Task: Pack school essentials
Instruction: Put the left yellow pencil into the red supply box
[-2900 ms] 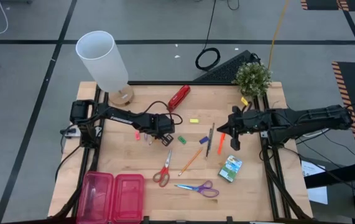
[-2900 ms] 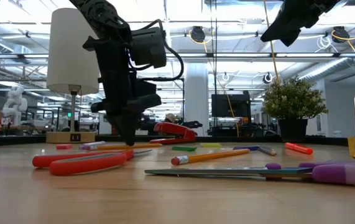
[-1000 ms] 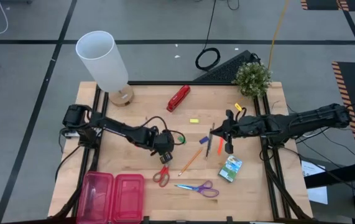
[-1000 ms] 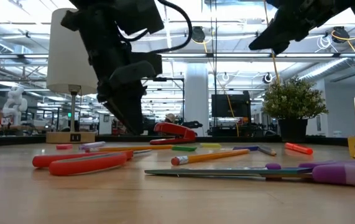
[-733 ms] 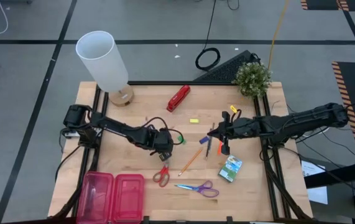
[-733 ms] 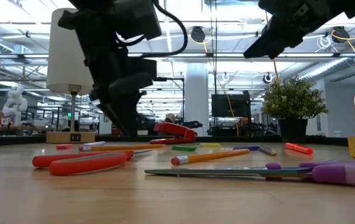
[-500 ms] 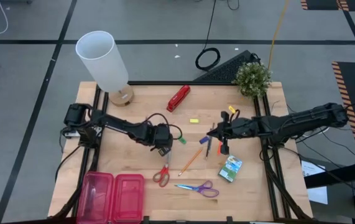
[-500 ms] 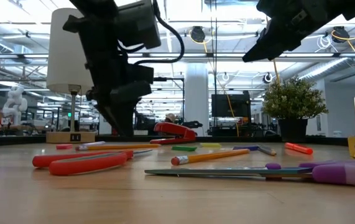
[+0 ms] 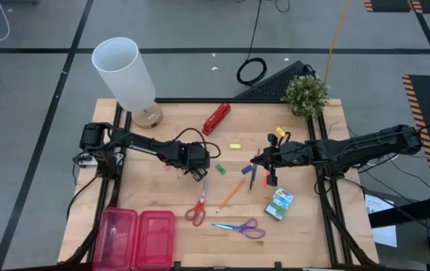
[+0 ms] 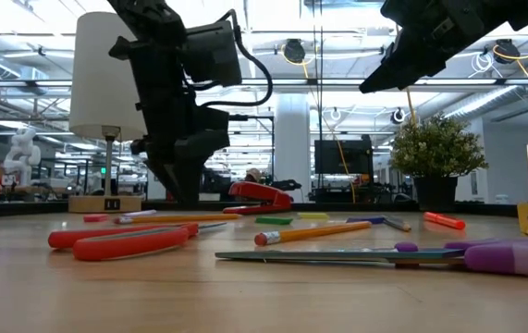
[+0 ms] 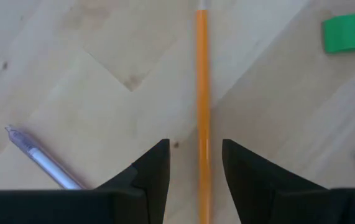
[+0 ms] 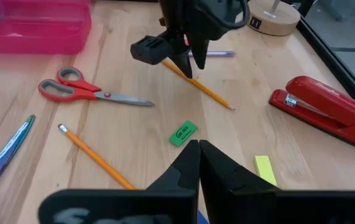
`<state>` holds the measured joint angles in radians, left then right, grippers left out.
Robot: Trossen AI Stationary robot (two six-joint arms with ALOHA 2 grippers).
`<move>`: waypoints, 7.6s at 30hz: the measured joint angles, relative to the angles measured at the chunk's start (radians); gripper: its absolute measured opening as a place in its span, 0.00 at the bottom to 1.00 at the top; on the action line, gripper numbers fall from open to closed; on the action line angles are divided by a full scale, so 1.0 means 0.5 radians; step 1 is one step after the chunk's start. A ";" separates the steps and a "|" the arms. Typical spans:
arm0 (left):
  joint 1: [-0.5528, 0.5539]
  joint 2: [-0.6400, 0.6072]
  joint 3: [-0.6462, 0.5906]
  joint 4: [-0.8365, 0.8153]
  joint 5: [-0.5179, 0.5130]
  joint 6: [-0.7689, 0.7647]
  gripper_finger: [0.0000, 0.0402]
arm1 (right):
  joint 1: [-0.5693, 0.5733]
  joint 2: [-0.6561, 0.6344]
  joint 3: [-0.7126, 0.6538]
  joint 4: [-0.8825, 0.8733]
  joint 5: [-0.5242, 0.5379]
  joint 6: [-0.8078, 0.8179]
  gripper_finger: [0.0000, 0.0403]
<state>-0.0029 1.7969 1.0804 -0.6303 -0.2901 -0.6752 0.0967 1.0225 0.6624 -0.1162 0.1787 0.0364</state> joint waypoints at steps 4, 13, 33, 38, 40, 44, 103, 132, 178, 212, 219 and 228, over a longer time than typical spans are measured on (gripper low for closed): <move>-0.003 0.016 -0.023 0.029 0.071 -0.002 0.37 | 0.000 0.000 0.000 0.001 0.000 -0.007 0.00; 0.002 0.017 -0.126 0.151 0.164 0.038 0.36 | 0.000 0.000 0.000 0.084 0.002 -0.061 0.00; 0.002 0.021 -0.129 0.221 0.109 0.140 0.06 | 0.000 -0.001 0.000 0.074 0.004 -0.046 0.00; 0.003 0.018 -0.126 0.218 0.100 0.154 0.06 | 0.001 -0.001 0.000 0.074 0.006 -0.058 0.00; 0.004 0.018 -0.125 0.218 0.098 0.156 0.05 | 0.000 -0.001 0.000 0.074 0.006 -0.069 0.00; 0.004 0.018 -0.124 0.217 0.099 0.156 0.05 | 0.000 -0.001 0.000 0.074 0.007 -0.095 0.00; -0.418 -0.351 -0.120 0.313 0.106 0.808 0.05 | 0.005 1.363 0.501 0.748 -0.179 -0.288 0.43; -0.436 -0.535 -0.120 0.276 -0.120 0.653 0.49 | -0.048 1.201 0.495 0.393 -0.314 -0.361 0.04; -0.504 -0.883 -0.541 2.589 -0.113 1.782 0.53 | 0.047 0.041 -0.347 1.969 -0.474 -0.269 0.04; -0.639 -0.882 -0.538 2.910 0.017 2.004 0.51 | 0.046 0.720 -0.345 2.779 -0.609 -0.261 0.04; -0.629 -0.882 -0.538 2.941 0.048 1.989 0.41 | 0.046 0.720 -0.345 2.778 -0.555 -0.261 0.04; -0.620 -0.793 -0.538 3.107 0.042 2.133 0.38 | 0.015 0.720 -0.345 2.782 -0.515 -0.262 0.04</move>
<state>-0.3126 1.4004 0.8116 0.9233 -0.2689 0.3915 0.1042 1.3827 0.4900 1.2747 -0.0788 -0.0945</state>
